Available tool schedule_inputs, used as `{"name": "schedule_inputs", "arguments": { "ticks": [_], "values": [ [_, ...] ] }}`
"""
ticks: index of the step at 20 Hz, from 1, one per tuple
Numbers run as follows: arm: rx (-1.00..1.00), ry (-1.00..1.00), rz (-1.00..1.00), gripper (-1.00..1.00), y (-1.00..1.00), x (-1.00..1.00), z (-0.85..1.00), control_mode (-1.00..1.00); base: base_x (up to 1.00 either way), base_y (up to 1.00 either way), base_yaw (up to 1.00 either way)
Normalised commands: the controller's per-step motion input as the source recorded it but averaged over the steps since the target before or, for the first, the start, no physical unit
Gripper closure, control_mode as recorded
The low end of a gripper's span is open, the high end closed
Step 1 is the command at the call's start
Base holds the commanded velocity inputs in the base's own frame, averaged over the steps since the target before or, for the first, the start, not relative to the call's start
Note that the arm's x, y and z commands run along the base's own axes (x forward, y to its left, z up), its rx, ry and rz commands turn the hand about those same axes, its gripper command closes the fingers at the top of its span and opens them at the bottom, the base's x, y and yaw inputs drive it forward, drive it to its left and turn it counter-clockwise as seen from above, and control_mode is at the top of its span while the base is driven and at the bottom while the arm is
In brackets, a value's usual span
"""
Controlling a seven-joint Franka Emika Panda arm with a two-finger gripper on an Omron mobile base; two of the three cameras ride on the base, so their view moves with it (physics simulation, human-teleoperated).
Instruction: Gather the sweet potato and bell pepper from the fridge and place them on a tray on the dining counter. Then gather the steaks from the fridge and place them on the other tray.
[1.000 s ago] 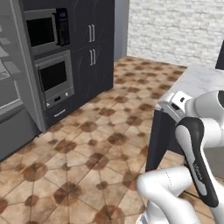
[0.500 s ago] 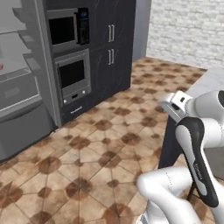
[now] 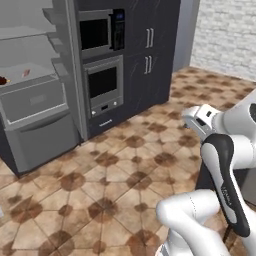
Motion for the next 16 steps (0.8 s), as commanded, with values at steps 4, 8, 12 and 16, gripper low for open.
{"name": "schedule_inputs", "arguments": {
  "ticks": [4, 8, 12, 16],
  "values": [
    [0.00, 0.00, 0.00, -1.00, 0.00, 0.00, 0.00, 1.00, 0.02, 0.28, 0.27],
    [0.00, 0.00, 0.00, -1.00, 0.00, 0.00, 0.00, 1.00, 0.15, 0.30, 0.27],
    [0.00, 0.00, 0.00, -1.00, 0.00, 0.00, 0.00, 1.00, 0.18, 0.29, 0.27],
    [0.00, 0.00, 0.00, -1.00, 0.00, 0.00, 0.00, 1.00, 0.25, 0.26, 0.25]
  ]
}}
